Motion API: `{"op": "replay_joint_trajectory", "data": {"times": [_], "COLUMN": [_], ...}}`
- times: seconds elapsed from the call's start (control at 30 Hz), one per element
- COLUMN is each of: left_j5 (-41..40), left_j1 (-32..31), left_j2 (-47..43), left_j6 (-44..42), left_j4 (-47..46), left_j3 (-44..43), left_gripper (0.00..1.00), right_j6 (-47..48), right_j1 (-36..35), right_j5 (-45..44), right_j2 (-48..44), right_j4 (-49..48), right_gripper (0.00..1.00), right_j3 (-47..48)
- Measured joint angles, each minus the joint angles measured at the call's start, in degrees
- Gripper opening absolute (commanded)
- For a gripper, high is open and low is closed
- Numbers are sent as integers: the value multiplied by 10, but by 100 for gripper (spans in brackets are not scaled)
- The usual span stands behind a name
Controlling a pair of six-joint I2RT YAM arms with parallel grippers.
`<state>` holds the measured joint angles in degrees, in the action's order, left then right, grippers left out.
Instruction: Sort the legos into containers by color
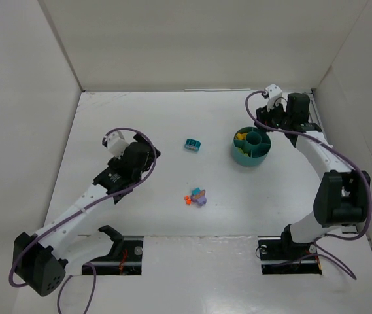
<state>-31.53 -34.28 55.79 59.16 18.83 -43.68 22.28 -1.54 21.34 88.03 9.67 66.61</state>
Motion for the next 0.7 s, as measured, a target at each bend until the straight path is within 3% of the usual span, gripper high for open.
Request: {"op": "replay_joint_trajectory", "data": {"times": [0.23,0.57,0.7], "left_j5": [1,3,5], "left_j1": [0,0,0], "left_j2": [5,13,18], "left_j6": [0,-3,-4], "left_j4": [0,-2,-2], "left_j3": [0,0,0], "left_gripper": [100,100,100], "right_j6": [-4,-13,-15], "right_j1": [10,27,30], "right_j5": [65,81,92], "right_j2": [29,36,36], "right_j4": [-12,-18,-24], "right_gripper": [61,62,55], "right_j3": [0,-18,-19]}}
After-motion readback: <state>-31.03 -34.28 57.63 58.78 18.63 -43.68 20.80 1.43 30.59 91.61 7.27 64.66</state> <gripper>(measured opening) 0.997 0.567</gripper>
